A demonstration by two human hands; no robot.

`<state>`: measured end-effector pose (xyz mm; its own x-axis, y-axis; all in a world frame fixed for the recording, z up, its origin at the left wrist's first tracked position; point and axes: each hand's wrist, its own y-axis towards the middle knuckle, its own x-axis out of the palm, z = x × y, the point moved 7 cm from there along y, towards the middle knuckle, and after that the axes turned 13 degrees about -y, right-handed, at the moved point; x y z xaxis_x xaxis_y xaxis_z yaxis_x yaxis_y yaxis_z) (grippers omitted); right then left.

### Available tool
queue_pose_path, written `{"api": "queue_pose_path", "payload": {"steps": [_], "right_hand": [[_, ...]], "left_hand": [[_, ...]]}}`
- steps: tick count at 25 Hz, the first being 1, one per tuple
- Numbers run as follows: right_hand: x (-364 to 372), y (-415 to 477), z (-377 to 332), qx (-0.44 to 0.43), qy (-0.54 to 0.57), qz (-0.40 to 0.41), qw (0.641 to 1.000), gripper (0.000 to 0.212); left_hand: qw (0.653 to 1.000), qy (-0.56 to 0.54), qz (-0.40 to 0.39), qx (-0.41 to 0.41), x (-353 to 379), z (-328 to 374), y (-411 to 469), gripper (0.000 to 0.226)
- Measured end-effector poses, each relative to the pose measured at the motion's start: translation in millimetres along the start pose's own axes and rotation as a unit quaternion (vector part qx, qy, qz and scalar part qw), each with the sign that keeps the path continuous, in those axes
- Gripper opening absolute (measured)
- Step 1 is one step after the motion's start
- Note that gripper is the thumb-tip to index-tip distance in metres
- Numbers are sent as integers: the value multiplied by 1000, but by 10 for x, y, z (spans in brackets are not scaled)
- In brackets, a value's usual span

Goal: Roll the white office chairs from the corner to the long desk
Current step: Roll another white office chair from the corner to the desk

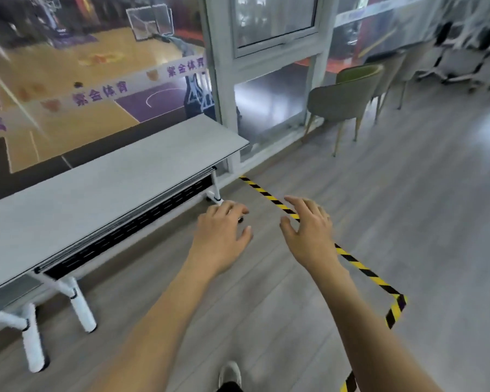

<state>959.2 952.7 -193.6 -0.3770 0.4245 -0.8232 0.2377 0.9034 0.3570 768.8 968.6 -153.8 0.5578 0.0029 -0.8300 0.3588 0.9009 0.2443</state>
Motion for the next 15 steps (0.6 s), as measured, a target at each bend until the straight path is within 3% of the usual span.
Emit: {"api": "queue_pose_path", "payload": {"steps": [15], "right_hand": [[-595, 2994, 3491, 202, -125, 50, 970, 44]], "left_hand": [[969, -104, -118, 192, 2395, 2067, 4469, 32]]}}
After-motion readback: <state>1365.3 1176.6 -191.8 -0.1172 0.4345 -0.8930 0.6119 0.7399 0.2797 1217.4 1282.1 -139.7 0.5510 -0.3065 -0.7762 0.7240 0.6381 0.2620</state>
